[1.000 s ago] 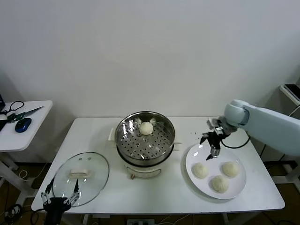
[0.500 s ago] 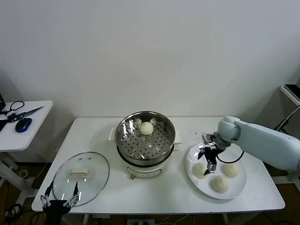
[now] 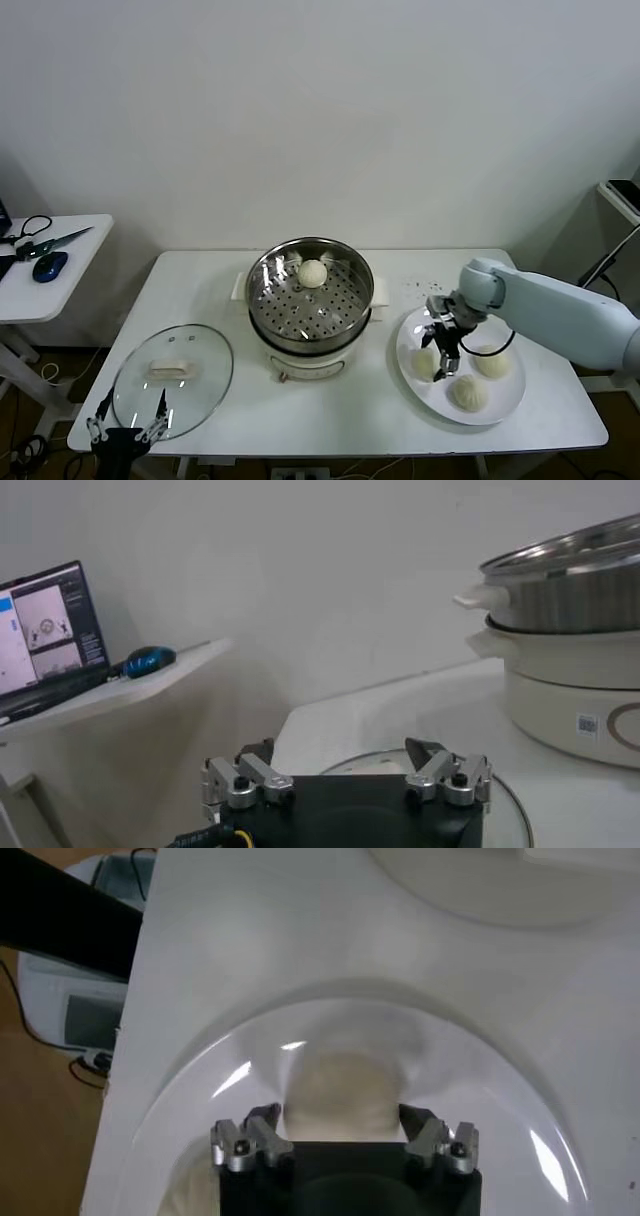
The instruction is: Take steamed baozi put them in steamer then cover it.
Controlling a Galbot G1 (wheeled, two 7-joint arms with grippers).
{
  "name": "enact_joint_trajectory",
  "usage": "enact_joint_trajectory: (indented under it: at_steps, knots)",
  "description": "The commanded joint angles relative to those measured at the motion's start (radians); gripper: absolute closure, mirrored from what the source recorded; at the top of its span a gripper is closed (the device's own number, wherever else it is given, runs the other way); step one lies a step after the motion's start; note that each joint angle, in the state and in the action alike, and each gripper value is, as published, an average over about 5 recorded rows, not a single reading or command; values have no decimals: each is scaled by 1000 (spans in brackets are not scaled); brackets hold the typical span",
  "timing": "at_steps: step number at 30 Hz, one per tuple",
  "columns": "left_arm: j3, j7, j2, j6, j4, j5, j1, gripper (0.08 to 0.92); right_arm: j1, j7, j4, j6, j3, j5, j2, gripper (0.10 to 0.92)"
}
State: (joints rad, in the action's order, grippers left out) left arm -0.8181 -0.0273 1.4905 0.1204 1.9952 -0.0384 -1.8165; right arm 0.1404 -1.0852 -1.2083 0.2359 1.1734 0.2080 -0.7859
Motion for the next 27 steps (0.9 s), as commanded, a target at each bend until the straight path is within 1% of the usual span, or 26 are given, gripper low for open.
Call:
enact_joint_trajectory:
  at_steps: [1, 6, 9, 17, 23, 27]
  knots:
    - [0, 0, -1, 0, 0, 0, 0, 177, -9, 0, 5, 1, -2, -8, -4, 306]
    - [0, 1, 0, 1, 0, 0, -1, 177, 8, 5, 1, -5, -2, -1, 6, 312]
    - [0, 1, -1, 2, 1, 1, -1, 177, 50, 8, -9, -7, 10, 28, 21, 313]
    - [10, 1, -3, 1, 7, 1, 2, 177, 362, 1, -14, -21, 174, 177, 40, 313]
    - [29, 1, -3, 1, 10, -3, 9, 177, 677, -4, 0, -26, 361, 357, -54, 314]
    - [40, 0, -5, 5, 12, -5, 8, 177, 776, 2, 19, -5, 407, 469, -159, 314]
